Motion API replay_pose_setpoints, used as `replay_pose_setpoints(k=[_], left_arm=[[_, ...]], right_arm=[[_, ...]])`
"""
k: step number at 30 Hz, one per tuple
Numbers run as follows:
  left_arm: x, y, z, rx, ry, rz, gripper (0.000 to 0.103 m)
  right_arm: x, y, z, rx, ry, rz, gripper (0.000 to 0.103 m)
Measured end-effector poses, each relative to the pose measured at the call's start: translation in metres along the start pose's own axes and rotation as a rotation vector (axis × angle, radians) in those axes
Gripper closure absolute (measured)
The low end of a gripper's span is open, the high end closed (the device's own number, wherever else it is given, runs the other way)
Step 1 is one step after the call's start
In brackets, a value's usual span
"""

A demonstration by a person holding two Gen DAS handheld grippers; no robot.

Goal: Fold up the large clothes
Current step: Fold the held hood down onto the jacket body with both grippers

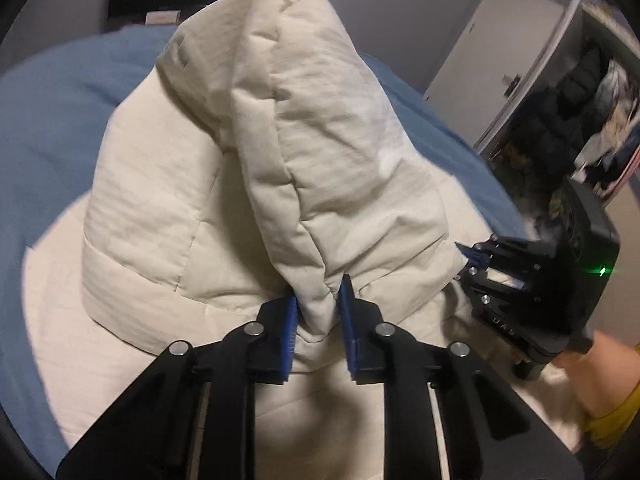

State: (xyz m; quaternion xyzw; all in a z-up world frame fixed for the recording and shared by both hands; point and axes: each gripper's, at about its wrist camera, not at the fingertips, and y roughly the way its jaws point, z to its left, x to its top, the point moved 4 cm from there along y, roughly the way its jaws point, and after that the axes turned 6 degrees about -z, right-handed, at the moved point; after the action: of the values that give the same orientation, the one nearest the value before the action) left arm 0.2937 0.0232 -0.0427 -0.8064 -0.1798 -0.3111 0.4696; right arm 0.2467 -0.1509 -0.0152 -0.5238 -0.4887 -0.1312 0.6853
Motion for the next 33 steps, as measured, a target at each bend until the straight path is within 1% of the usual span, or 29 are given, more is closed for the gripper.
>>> replay_pose_setpoints(k=[1, 3, 4, 5, 7, 9, 10, 11, 13, 15, 18, 20, 21, 24, 25, 26, 27, 29, 30, 31, 33], left_arm=[[-0.001, -0.002, 0.004, -0.047, -0.038, -0.006, 0.087], [-0.003, -0.006, 0.015, -0.1, -0.111, -0.008, 0.088], [-0.007, -0.007, 0.02, -0.103, -0.138, -0.003, 0.089], [-0.008, -0.006, 0.027, -0.103, -0.163, 0.002, 0.09], [-0.011, -0.003, 0.042, -0.085, -0.209, 0.016, 0.091], [-0.014, 0.001, 0.053, -0.09, -0.259, 0.03, 0.091], [-0.016, 0.003, 0.057, -0.106, -0.286, 0.032, 0.091], [-0.017, 0.003, 0.057, -0.106, -0.289, 0.035, 0.091], [-0.016, 0.005, 0.057, -0.091, -0.268, 0.041, 0.091], [-0.015, 0.006, 0.058, -0.076, -0.245, 0.043, 0.091], [-0.013, 0.005, 0.049, -0.061, -0.227, 0.045, 0.09], [-0.012, 0.011, 0.046, -0.044, -0.209, 0.046, 0.09], [-0.012, 0.011, 0.046, -0.035, -0.201, 0.048, 0.088], [-0.01, 0.016, 0.037, -0.011, -0.175, 0.043, 0.088], [-0.008, 0.016, 0.034, 0.0, -0.158, 0.035, 0.087], [-0.006, 0.015, 0.028, 0.026, -0.12, 0.027, 0.087], [-0.001, 0.012, 0.02, 0.05, -0.081, 0.012, 0.083], [0.007, 0.011, 0.008, 0.089, -0.026, -0.021, 0.07], [0.015, 0.006, 0.001, 0.107, 0.008, -0.049, 0.057], [0.022, 0.005, -0.004, 0.114, 0.029, -0.065, 0.052], [0.039, 0.004, -0.011, 0.114, 0.048, -0.084, 0.052]], right_arm=[[0.001, -0.002, -0.001, 0.004, 0.0, -0.007, 0.098], [0.003, -0.006, -0.001, 0.032, 0.017, -0.014, 0.092], [0.002, -0.009, 0.0, 0.05, 0.027, -0.013, 0.084], [0.002, -0.011, -0.001, 0.066, 0.032, -0.014, 0.078], [0.003, -0.015, 0.002, 0.1, 0.02, -0.019, 0.075], [0.005, -0.02, 0.008, 0.122, -0.006, -0.037, 0.072], [0.008, -0.022, 0.01, 0.133, -0.008, -0.052, 0.068], [0.011, -0.023, 0.012, 0.14, -0.005, -0.06, 0.063], [0.018, -0.019, 0.017, 0.142, 0.002, -0.069, 0.062], [0.022, -0.008, 0.023, 0.116, -0.015, -0.05, 0.062], [0.02, 0.013, 0.026, 0.081, -0.014, 0.014, 0.062], [0.008, 0.032, 0.024, 0.073, 0.012, 0.091, 0.062], [0.003, 0.038, 0.023, 0.07, 0.017, 0.108, 0.062], [-0.004, 0.044, 0.025, 0.051, 0.002, 0.105, 0.062], [-0.005, 0.045, 0.025, 0.046, -0.002, 0.103, 0.062], [-0.005, 0.044, 0.025, 0.045, -0.002, 0.102, 0.062], [-0.006, 0.045, 0.024, 0.046, 0.001, 0.101, 0.062], [-0.009, 0.046, 0.021, 0.051, 0.009, 0.1, 0.062], [-0.01, 0.046, 0.021, 0.051, 0.012, 0.1, 0.062], [-0.01, 0.047, 0.021, 0.051, 0.012, 0.099, 0.062], [-0.011, 0.048, 0.022, 0.047, 0.009, 0.099, 0.062]])
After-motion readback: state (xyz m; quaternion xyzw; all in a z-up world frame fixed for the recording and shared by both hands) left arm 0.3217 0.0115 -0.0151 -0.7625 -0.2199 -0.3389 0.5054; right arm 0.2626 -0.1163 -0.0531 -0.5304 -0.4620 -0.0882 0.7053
